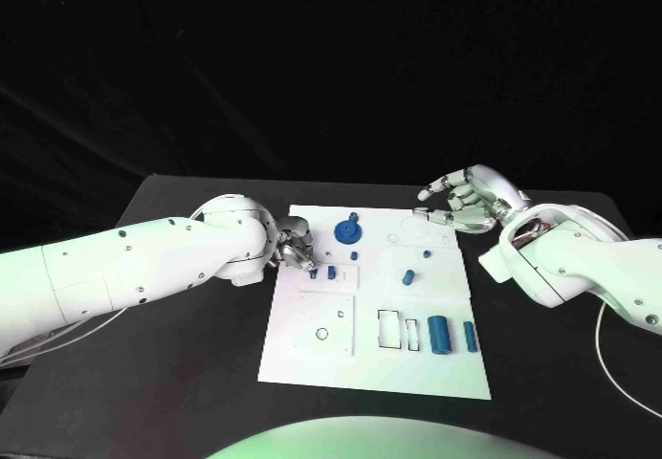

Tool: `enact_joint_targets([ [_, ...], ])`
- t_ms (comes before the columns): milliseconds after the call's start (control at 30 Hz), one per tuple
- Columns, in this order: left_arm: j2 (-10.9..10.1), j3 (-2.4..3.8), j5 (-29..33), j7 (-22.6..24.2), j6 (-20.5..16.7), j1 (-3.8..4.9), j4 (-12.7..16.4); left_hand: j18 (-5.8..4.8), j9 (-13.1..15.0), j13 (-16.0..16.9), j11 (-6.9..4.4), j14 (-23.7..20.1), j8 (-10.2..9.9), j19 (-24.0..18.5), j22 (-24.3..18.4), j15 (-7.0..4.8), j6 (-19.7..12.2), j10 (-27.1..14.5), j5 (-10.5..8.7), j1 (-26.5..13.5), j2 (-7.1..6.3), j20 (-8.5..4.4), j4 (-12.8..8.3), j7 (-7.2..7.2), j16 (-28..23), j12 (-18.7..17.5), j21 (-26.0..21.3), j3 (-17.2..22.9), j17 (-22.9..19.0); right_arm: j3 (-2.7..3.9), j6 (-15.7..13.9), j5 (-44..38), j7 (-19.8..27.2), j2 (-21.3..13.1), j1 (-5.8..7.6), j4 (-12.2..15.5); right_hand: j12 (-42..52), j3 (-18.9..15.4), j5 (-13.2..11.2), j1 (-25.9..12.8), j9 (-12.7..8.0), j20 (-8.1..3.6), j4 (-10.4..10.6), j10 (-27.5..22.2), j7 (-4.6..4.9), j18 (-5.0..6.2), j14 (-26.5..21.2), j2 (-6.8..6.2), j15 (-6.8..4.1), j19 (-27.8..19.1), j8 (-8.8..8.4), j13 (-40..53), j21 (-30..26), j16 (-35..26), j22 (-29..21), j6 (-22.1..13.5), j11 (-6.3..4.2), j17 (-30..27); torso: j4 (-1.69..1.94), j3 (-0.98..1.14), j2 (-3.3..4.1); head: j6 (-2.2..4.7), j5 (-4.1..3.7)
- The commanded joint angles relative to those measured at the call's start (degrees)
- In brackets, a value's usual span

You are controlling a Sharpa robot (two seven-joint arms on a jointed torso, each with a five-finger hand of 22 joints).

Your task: Assemble the parts on the task board

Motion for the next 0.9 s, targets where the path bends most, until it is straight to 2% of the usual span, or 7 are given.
enact_joint_targets([
  [33, 0.01, -0.04, -1.40, -0.03, 1.01, -0.13, 0.05, -1.16, 0.11, -0.04, 0.01, 4.79, 0.15, 0.44, 0.03, -0.47, 0.35, 0.23, 0.18, 0.57, 0.12, 0.06, -7.92, -0.20, 0.19, 0.34, 0.14, 8.30, 10.91, 0.01, 0.07, -0.24, 0.54, -0.01, -0.05, 0.01, -0.27, 0.26, -0.06, -0.42, 0.05, -0.39, -0.06, -0.09, -0.14, 0.45, 4.88, -0.13, -0.36, 0.65, 0.26, 5.93, -0.21, -0.28, 8.12, -0.16, -0.17, 9.75, -0.04, 0.01, 0.00, -0.02, 0.10],
  [667, -0.74, 0.00, -0.52, -0.09, 2.64, -0.41, 1.19, -1.18, 0.15, 0.04, -0.05, 4.80, 0.25, 0.50, 0.11, -0.51, 0.50, 0.38, 0.28, 0.38, -0.09, 0.02, -8.02, -0.27, 0.20, 0.39, 0.19, 8.51, 10.92, 0.01, 0.12, -0.24, 0.56, -0.02, -0.10, -0.02, -0.27, 0.26, -0.06, -0.42, 0.05, -0.39, -0.06, -0.09, -0.14, 0.45, 4.88, -0.13, -0.36, 0.65, 0.26, 5.93, -0.21, -0.28, 8.12, -0.16, -0.17, 9.75, -0.07, -0.04, 0.07, -0.16, 0.13],
  [900, -0.84, 0.05, 0.57, -0.27, 2.90, -0.44, 1.35, -1.17, 0.16, 0.16, -0.06, 4.80, 0.26, 0.48, 0.08, -0.52, 0.53, 0.44, 0.30, 0.36, -0.12, 0.02, -8.03, -0.28, 0.20, 0.45, 0.18, 8.54, 10.93, 0.01, 0.15, -0.24, 0.55, 0.00, -0.11, -0.04, -0.27, 0.26, -0.06, -0.42, 0.05, -0.39, -0.06, -0.09, -0.14, 0.45, 4.88, -0.13, -0.36, 0.65, 0.26, 5.93, -0.21, -0.28, 8.12, -0.16, -0.17, 9.75, -0.04, 0.03, 0.04, -0.32, 0.09],
])
